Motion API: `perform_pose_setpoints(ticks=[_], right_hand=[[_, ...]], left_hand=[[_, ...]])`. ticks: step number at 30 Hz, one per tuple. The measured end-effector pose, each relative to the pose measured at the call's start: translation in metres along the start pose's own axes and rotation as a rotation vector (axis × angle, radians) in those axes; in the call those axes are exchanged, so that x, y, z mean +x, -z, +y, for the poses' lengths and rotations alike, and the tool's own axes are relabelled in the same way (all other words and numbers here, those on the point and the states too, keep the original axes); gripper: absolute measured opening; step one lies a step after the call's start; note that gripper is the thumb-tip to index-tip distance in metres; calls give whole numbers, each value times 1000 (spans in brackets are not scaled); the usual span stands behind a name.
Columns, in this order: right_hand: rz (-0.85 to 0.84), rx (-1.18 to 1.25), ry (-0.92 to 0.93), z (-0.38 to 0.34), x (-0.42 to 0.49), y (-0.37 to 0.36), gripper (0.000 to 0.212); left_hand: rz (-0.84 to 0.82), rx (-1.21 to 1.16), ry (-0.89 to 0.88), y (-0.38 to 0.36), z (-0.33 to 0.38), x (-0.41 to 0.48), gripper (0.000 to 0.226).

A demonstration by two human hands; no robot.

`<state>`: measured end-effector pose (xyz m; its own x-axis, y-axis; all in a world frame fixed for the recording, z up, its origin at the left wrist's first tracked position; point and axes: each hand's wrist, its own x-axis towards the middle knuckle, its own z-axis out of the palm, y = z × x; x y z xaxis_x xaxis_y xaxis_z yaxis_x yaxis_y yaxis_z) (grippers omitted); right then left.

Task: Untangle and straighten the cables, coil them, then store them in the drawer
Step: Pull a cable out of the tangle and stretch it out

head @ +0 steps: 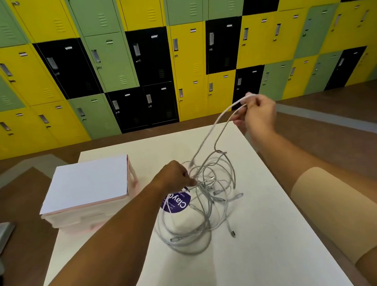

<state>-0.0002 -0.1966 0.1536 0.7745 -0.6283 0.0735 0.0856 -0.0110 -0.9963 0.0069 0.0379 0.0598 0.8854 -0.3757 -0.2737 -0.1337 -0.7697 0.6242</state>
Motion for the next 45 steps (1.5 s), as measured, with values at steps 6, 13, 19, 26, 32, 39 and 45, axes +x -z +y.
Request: perform_pose_setpoints(ticks=[6, 13, 19, 26, 32, 39, 45], right_hand=[[-340, 112, -34, -10, -19, -20, 33], [-635, 91, -46, -11, -36, -30, 20], [-702, -700, 181, 27, -21, -11, 28], [-647, -878, 248, 55, -25, 5, 13], [-681, -810, 168, 51, -18, 12, 17], [-732, -657, 81, 51, -24, 12, 11], [-648, -734, 156, 46, -21, 19, 5]], left_hand=[[114, -266, -102, 1, 24, 5, 37], [171, -449, -200, -1, 55, 15, 14], [173, -735, -158, 4, 54, 12, 22], [196, -715, -138, 3, 48, 14, 22], [180, -575, -77, -2, 34, 12, 27], [162, -589, 20, -1, 36, 10, 43], [304, -337, 34, 8, 27, 7, 49]])
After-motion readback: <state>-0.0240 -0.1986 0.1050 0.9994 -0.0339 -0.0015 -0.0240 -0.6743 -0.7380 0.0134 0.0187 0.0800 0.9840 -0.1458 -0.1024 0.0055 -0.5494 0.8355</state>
